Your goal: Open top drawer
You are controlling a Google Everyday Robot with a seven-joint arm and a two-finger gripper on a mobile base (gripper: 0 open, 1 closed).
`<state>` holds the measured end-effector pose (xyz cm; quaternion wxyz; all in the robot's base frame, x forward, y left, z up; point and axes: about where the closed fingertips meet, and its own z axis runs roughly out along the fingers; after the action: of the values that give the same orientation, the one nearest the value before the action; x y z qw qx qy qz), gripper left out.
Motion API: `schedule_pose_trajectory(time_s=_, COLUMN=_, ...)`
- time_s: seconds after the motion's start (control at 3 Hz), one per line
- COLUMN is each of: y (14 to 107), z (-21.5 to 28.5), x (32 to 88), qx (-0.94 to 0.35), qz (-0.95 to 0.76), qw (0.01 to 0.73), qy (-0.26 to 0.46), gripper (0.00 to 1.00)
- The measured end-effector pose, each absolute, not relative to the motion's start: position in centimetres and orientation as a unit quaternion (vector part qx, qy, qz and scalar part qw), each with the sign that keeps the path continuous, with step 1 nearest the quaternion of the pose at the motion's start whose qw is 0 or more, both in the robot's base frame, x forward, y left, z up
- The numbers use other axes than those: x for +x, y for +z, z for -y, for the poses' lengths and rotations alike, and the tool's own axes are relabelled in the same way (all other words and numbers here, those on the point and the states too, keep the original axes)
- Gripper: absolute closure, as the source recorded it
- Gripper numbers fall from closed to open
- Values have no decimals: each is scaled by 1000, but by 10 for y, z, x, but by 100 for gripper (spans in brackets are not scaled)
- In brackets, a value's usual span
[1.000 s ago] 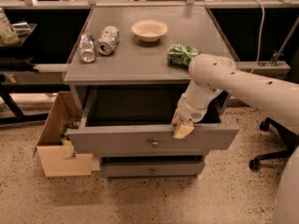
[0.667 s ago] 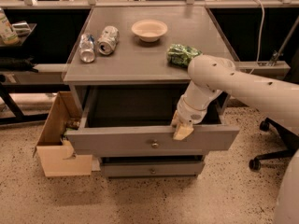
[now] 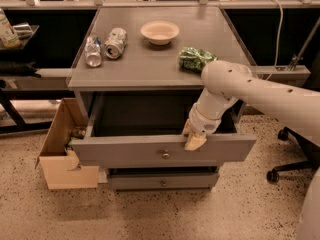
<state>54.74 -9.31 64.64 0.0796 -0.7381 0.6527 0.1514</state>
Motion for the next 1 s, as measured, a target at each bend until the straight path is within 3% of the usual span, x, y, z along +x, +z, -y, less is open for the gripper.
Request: schedule_pose_trajectory(time_s=1.0, y=646, z=93, x=547, qx=-738, qz=-653, qw=79, qy=151, gripper=11)
